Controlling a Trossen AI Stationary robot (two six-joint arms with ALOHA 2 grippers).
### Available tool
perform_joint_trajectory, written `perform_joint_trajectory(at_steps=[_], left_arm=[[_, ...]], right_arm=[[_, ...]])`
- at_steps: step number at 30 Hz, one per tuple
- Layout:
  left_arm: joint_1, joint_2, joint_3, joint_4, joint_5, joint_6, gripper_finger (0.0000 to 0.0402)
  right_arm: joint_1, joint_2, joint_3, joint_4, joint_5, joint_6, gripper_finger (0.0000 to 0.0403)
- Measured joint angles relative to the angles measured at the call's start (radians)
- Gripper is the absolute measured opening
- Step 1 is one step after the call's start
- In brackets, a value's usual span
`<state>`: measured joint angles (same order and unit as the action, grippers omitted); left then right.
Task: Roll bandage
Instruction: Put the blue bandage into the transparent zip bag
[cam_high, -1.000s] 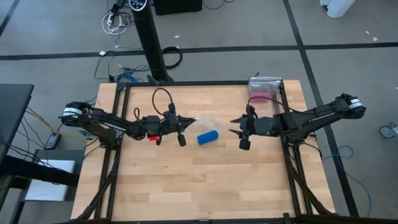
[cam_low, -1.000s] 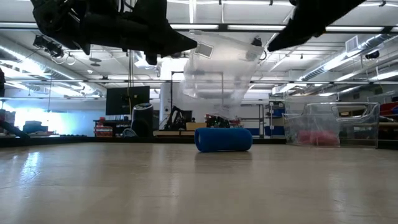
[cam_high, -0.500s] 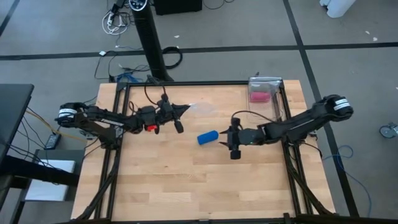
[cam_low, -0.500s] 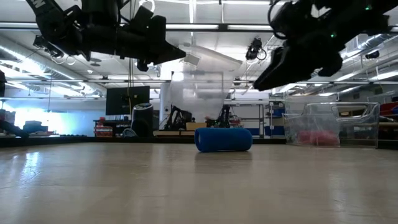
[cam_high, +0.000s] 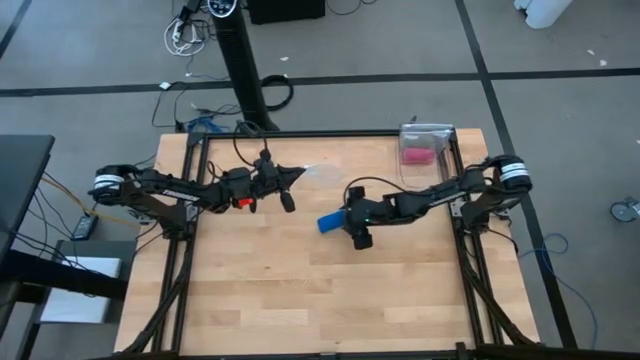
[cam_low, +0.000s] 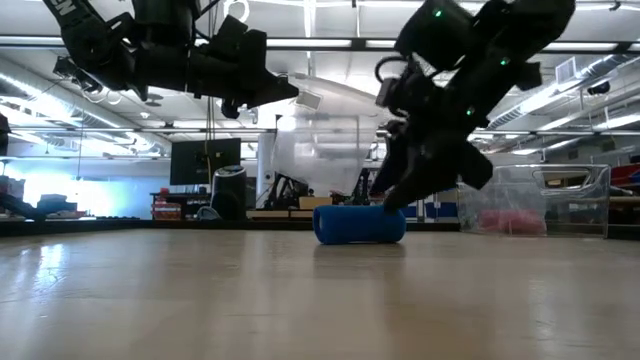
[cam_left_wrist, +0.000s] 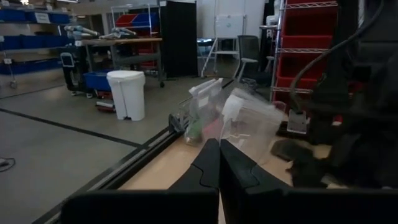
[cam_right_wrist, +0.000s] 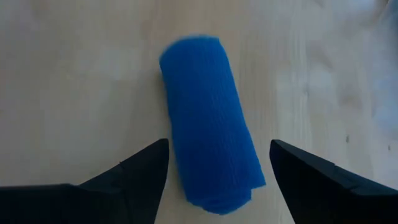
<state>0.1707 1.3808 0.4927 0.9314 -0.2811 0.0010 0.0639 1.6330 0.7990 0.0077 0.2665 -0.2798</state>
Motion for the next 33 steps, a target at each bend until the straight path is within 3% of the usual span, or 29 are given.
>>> perform_joint_trajectory(at_steps=[7, 11, 14, 20, 21, 26, 33], left_arm=[[0.000, 0.000, 0.000, -0.027, 0.006, 0.000, 0.0000], [0.000, 0.000, 0.000, -0.035, 0.006, 0.001, 0.0000], [0.000, 0.000, 0.000, -0.034, 0.006, 0.009, 0.0000], [0.000, 0.000, 0.000, -0.038, 0.006, 0.009, 0.0000], [0.000, 0.000, 0.000, -0.041, 0.001, 0.001, 0.0000], [0.000, 0.000, 0.000, -0.068, -0.052, -0.069, 0.0000], [0.000, 0.000, 0.000, -0.078, -0.107, -0.241, 0.0000]], right_arm=[[-0.040, 0.104, 0.028, 0.000, -0.001, -0.013, 0.0281], [-0.041, 0.126, 0.031, -0.008, 0.000, -0.008, 0.0262], [-0.037, 0.130, 0.031, -0.010, -0.002, -0.006, 0.0215], [-0.016, 0.060, 0.027, -0.073, 0.006, 0.039, 0.0052], [-0.009, 0.036, 0.034, -0.103, 0.018, 0.048, 0.0041], [0.048, -0.084, 0.137, -0.382, 0.155, 0.129, 0.0041], [0.113, -0.136, 0.445, -0.796, 0.448, 0.178, 0.0043]])
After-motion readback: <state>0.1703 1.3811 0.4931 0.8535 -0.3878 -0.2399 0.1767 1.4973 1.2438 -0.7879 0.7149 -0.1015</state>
